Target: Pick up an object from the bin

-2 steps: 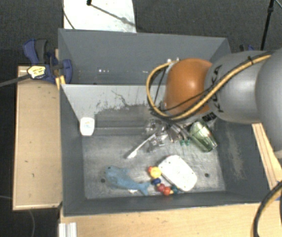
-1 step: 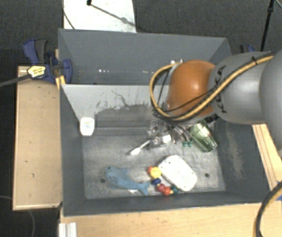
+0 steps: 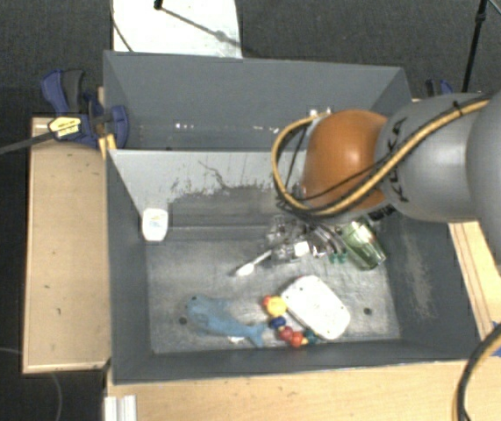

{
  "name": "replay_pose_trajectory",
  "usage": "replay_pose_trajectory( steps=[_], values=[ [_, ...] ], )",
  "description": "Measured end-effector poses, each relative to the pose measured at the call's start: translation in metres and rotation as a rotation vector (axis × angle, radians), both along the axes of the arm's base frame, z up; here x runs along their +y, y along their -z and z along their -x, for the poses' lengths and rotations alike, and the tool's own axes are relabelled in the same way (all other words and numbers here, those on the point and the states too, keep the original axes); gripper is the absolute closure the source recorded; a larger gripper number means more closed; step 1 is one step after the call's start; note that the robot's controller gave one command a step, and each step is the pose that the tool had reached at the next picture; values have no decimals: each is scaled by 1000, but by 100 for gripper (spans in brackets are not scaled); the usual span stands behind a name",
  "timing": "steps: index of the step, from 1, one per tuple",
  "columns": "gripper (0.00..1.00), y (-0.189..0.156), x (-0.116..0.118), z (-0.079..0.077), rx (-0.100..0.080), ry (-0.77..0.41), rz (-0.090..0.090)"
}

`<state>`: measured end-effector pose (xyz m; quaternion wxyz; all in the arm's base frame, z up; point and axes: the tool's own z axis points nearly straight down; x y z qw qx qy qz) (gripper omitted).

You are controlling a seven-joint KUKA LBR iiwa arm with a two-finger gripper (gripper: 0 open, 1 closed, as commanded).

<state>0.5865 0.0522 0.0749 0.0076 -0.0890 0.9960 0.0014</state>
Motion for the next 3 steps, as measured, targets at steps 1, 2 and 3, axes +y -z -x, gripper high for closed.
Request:
replay_pose_trajectory(
  steps=[1,2,3],
  values=[
    [100,0,2,13,1,-6,1],
    [100,1,3,2,15,-8,3],
    [100,-1,-15,29,6,-18,1]
  ],
)
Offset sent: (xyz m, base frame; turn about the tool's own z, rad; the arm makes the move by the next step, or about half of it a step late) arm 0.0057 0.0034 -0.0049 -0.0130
